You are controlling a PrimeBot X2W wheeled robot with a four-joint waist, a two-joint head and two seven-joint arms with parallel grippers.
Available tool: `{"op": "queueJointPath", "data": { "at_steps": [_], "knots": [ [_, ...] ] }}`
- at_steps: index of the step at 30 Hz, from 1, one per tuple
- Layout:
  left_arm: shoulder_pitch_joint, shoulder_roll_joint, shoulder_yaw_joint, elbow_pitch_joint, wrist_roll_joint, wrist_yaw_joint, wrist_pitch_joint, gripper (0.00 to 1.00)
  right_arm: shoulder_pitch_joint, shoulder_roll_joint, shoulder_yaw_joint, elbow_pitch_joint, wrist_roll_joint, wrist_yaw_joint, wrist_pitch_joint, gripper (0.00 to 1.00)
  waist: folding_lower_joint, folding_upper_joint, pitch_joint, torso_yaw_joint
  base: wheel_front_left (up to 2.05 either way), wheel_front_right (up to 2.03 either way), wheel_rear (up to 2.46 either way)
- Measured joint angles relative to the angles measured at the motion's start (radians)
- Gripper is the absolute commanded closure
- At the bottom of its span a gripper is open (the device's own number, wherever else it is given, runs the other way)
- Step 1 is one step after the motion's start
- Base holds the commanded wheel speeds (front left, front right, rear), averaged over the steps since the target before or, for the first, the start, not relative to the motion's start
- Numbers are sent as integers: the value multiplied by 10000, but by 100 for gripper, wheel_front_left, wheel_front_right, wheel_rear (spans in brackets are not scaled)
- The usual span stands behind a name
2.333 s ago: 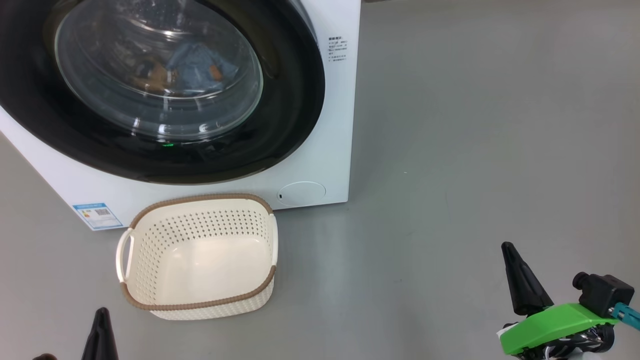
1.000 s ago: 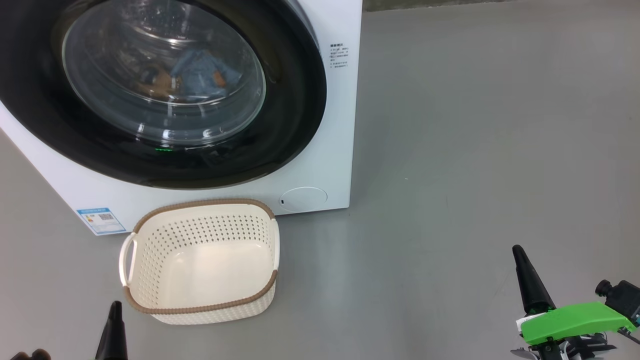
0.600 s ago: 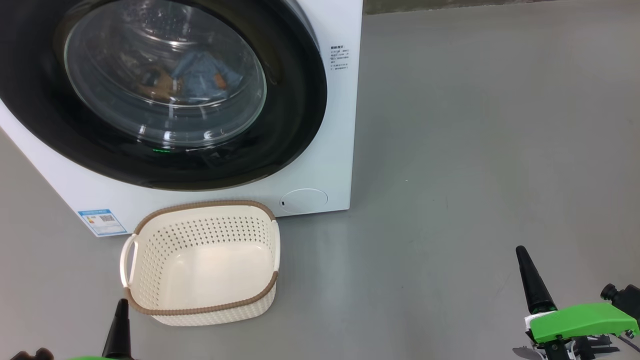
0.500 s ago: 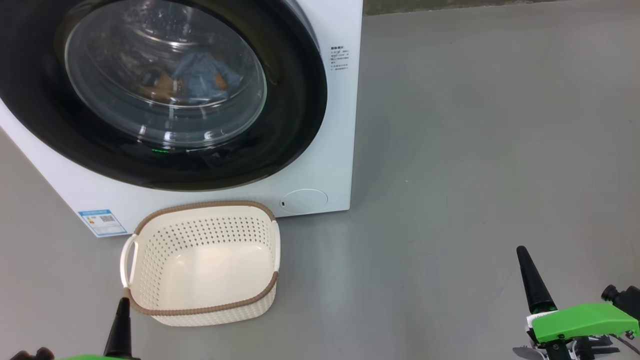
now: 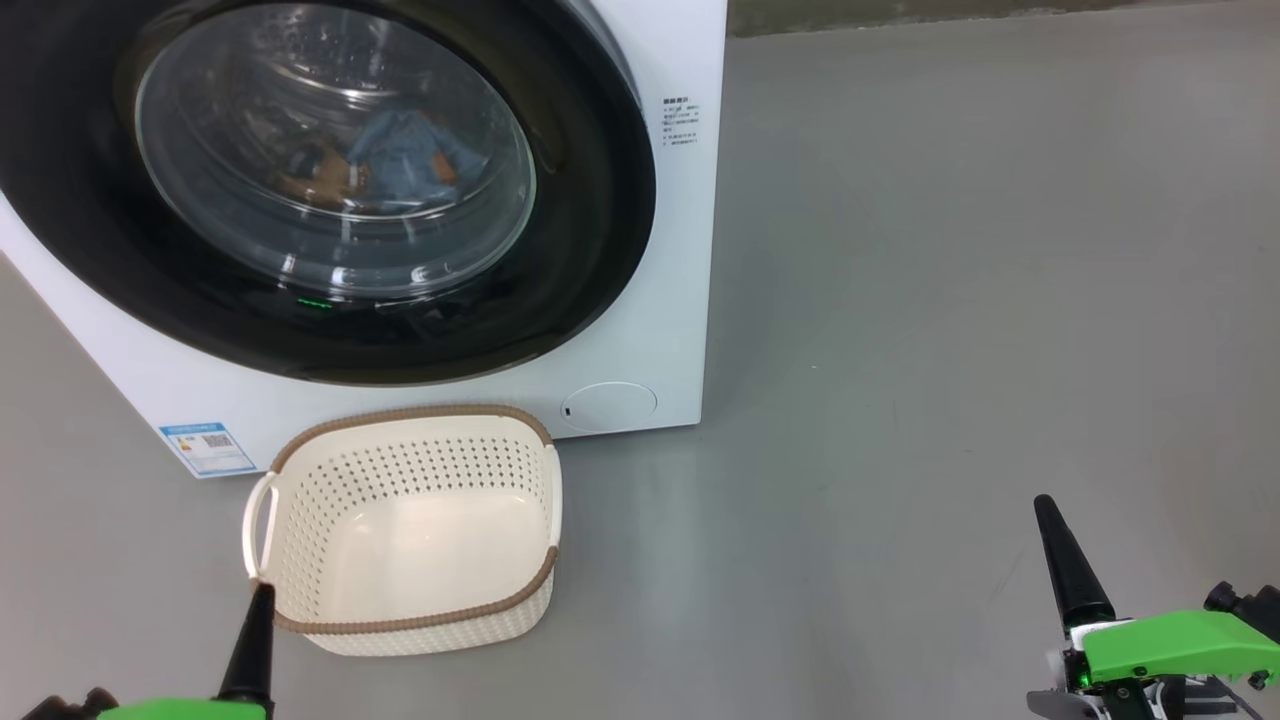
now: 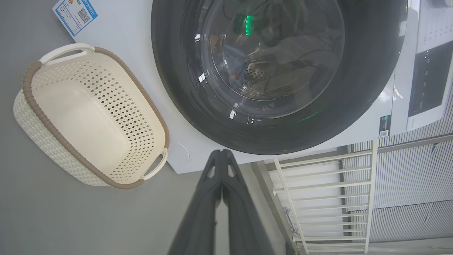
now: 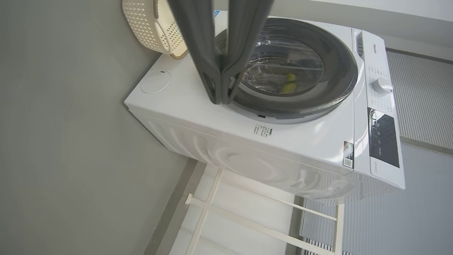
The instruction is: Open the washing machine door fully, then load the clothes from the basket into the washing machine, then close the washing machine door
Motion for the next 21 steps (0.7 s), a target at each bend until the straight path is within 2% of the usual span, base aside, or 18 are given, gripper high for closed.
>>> {"op": "queueJointPath", "data": {
  "at_steps": [21],
  "knots": [
    [-347, 36, -161, 251, -2476, -4, 575, 100, 0, 98, -280, 35, 2270, -73, 604, 100, 0, 0, -105, 20, 0, 0, 0]
  ]
}}
